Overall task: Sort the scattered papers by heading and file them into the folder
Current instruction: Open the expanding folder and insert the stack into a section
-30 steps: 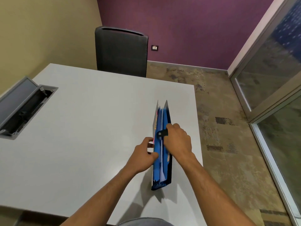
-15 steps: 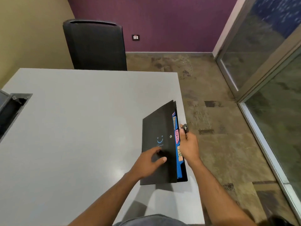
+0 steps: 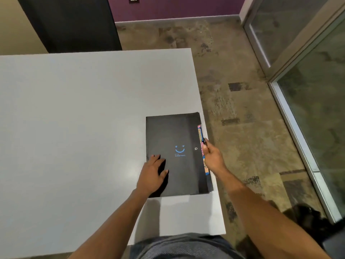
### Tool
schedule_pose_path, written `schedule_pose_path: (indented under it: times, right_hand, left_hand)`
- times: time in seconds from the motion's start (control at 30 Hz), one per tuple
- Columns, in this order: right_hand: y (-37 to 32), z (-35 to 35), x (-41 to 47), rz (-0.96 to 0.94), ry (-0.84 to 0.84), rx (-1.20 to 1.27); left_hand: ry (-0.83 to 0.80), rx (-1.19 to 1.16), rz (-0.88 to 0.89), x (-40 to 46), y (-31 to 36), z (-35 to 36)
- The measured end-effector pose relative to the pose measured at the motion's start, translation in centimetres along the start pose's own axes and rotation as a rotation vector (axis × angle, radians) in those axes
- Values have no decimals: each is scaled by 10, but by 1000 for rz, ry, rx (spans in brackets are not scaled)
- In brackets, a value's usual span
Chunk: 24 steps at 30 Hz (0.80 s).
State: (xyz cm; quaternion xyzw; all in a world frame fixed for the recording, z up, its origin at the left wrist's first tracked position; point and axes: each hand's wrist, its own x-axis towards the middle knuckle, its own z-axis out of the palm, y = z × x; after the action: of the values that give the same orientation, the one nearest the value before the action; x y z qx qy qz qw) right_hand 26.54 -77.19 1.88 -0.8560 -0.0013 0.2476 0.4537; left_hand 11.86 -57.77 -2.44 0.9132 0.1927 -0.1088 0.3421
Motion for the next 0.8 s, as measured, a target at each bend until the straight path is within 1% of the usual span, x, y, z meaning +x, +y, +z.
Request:
schedule_pose_path:
  times: [0.13,0.23,0.3,0.37,0.47,0.57,0.7,0.8]
  right_hand:
    - [13,12,5,9,-23,-67]
    - [24,23,10,-59,-70,-187]
    - [32,30,13,-97,-123,-300]
    - [41,35,15,-146,-130,-390]
    - [48,43,15,-215,-90,-463]
    - [60,55,12,-316,-56,-714]
    - [64,64,10,-282,-17,-931]
    - [65,67,9,-287,7,-1011]
  left_hand:
    - [106,56,30,3,-6,4]
    - [221,85,74,7,-12,6]
    - [265,111,104,9,-17,6]
    - [296,148,162,12,-22,8]
    - [296,177,203,16,-25,10]
    - [272,228,183,17,-29,18]
    - [186,310,129,19,-32,24]
    - [112,397,95,20,-30,24]
